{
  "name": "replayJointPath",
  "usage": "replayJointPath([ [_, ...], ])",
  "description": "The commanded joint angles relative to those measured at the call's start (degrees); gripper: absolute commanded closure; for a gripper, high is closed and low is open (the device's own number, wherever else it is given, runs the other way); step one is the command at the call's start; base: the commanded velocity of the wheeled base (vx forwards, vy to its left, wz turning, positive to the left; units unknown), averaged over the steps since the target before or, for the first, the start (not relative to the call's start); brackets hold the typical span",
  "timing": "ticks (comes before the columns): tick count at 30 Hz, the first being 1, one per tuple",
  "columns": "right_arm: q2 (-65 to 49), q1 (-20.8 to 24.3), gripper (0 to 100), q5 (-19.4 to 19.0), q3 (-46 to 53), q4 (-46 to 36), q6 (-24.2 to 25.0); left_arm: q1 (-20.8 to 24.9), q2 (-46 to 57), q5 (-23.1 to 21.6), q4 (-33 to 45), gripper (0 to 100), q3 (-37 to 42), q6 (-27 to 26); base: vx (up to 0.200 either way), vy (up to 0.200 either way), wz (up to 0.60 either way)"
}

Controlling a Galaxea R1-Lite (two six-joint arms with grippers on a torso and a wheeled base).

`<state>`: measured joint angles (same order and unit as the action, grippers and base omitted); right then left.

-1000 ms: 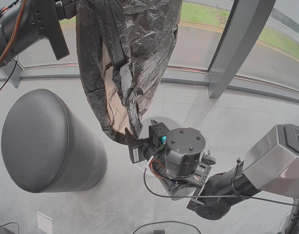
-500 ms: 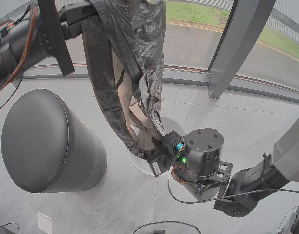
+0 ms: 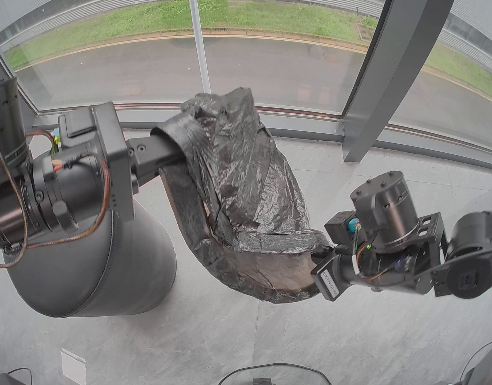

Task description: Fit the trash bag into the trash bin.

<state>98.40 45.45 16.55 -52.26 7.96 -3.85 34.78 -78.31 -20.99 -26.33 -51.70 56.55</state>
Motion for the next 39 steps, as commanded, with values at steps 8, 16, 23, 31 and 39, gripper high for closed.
replayJointPath([
  [8, -3.9, -16.4, 100, -25.5, -28.1, -38.1, 14.5, -0.7, -5.4, 6.6, -2.4, 100, 14.5, -7.8, 0.000, 0.000, 0.00],
  [16, -0.6, -17.1, 100, -30.0, -26.7, -38.2, 17.7, 0.0, -6.9, 6.0, -2.3, 100, 17.8, -7.6, 0.000, 0.000, 0.00],
  [23, 0.5, -17.1, 100, -32.4, -26.2, -38.1, 17.8, 0.6, -7.6, 6.0, -2.1, 100, 18.6, -5.8, 0.000, 0.000, 0.00],
  [31, 1.2, -17.1, 100, -34.5, -25.1, -38.2, 19.2, 0.6, -8.3, 5.9, -2.1, 100, 20.9, -4.8, 0.000, 0.000, 0.00],
  [39, -3.2, -14.2, 100, -35.6, -18.5, -38.1, 20.8, 1.9, -7.4, 5.9, -2.1, 100, 22.1, -3.1, 0.000, 0.000, 0.00],
])
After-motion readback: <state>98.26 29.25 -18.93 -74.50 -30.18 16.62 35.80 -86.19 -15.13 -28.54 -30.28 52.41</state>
